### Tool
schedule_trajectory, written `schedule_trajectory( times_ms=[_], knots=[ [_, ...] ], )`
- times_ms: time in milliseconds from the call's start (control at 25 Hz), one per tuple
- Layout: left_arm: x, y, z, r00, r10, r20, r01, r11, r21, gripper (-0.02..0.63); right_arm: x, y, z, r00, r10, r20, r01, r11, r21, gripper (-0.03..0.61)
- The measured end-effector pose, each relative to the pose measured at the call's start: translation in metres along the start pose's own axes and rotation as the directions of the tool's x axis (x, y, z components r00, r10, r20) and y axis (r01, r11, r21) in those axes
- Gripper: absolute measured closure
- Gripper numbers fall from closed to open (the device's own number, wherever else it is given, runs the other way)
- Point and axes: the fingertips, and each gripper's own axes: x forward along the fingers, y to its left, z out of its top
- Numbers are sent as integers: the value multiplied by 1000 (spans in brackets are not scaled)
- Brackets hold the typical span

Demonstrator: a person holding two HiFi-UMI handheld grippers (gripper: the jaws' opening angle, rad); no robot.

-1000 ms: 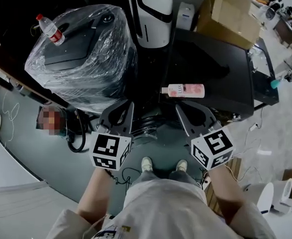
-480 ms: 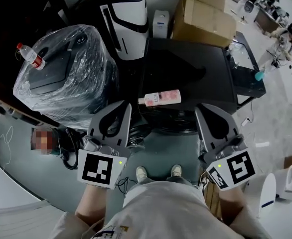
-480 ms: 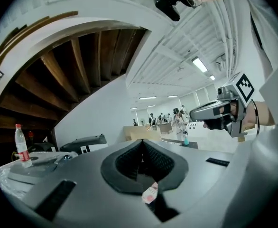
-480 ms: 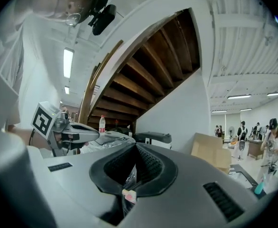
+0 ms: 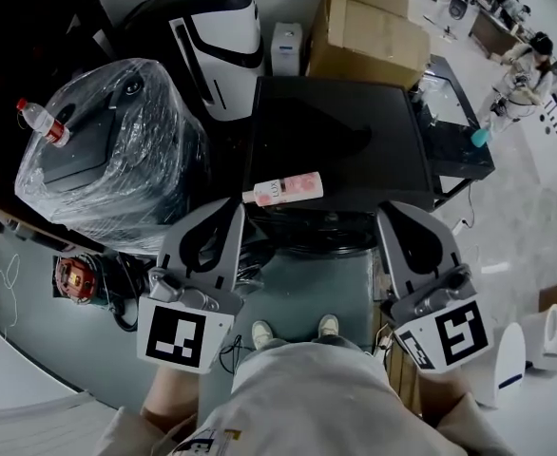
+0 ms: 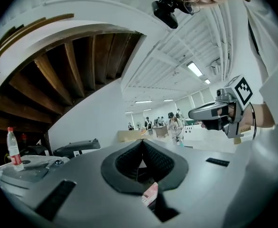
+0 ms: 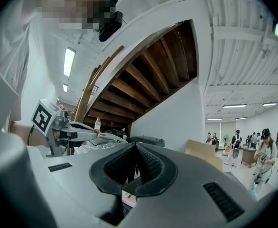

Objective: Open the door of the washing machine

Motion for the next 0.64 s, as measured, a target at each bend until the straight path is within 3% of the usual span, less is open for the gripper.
schedule_trajectory(
  times_ms=[640],
  knots=[
    [-5, 0, -2, 1000, 5, -8, -5, 1000, -30, 595, 1, -4, 0, 1000, 0, 3, 0, 1000, 4, 552]
  ],
)
